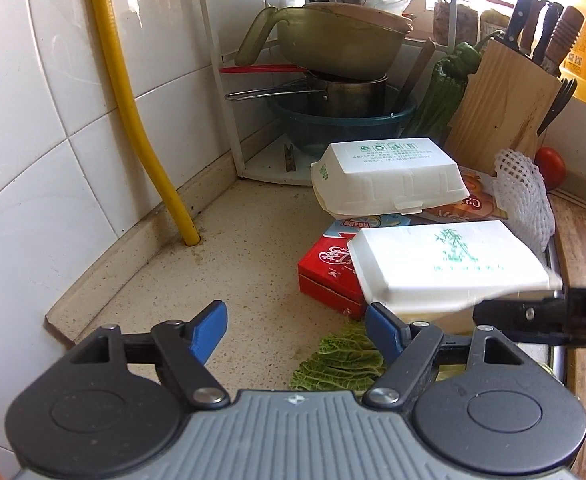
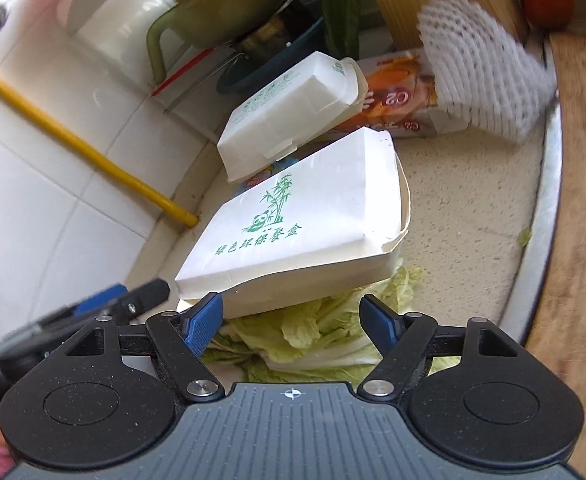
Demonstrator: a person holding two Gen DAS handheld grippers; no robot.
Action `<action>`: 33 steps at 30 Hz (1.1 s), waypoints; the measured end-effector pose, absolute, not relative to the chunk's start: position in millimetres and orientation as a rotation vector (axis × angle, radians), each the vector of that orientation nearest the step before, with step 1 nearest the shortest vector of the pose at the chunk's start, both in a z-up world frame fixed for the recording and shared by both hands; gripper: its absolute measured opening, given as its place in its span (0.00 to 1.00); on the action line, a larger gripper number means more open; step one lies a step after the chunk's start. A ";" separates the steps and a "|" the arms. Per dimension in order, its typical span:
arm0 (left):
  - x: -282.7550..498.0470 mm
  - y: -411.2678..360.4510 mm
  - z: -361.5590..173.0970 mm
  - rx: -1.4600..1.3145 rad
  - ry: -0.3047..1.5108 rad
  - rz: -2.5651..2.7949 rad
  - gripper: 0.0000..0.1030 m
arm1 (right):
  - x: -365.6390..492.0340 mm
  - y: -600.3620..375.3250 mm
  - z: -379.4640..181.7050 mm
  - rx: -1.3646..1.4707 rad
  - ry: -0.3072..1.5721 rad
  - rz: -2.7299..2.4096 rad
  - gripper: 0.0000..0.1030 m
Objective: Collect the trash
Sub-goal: 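Grasp a white foam box with the right tool while the left tool grasps another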
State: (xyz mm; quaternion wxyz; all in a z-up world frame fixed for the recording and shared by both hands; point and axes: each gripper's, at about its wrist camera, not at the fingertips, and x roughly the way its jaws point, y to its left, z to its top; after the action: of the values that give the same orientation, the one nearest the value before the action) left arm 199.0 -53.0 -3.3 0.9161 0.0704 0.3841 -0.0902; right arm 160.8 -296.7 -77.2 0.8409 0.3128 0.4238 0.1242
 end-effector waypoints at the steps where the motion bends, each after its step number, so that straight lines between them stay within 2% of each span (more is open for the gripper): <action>1: 200.1 -53.1 -3.1 0.152 0.792 -0.191 0.72 | 161.4 -297.8 -78.5 0.681 0.882 0.261 0.79; 4: 206.1 -54.4 -2.0 0.168 0.780 -0.217 0.72 | 162.9 -297.2 -76.3 0.717 0.840 0.277 0.79; 7: 216.7 -54.6 -0.1 0.163 0.768 -0.255 0.72 | 164.8 -300.7 -73.4 0.789 0.793 0.282 0.86; 24: 252.1 -45.8 4.7 0.262 0.674 -0.524 0.72 | 154.2 -326.5 -81.4 1.119 0.706 0.183 0.94; 30: 242.7 -55.3 -8.6 0.293 0.716 -0.665 0.72 | 168.3 -320.2 -97.0 1.177 0.698 0.136 0.94; 33: 235.8 -62.9 -10.5 0.308 0.715 -0.733 0.72 | 175.5 -320.0 -100.4 1.185 0.683 0.121 0.91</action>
State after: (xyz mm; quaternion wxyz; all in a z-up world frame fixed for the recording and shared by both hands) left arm 235.8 -62.9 -10.5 0.8605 0.1468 0.3406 -0.3493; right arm 175.5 -320.0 -100.4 0.7735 0.5470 0.3153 0.0557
